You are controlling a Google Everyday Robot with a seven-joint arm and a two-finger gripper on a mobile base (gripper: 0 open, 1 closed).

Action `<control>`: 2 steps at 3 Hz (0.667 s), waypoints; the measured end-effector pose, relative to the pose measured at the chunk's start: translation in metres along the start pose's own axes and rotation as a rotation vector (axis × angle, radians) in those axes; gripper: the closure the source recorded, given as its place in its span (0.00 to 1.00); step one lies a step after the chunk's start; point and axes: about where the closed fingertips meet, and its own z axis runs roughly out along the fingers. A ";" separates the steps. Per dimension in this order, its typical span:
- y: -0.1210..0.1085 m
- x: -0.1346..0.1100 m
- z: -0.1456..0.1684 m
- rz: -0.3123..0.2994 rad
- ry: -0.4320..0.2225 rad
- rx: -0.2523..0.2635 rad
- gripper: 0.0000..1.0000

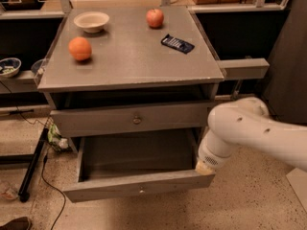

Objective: Close middle drawer

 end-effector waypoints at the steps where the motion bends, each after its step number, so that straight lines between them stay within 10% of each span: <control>1: -0.002 0.001 0.040 0.010 0.017 -0.034 1.00; 2: -0.002 0.001 0.040 0.010 0.017 -0.034 1.00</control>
Offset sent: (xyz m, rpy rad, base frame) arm 0.0057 0.0032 -0.0327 0.0005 0.0300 -0.0045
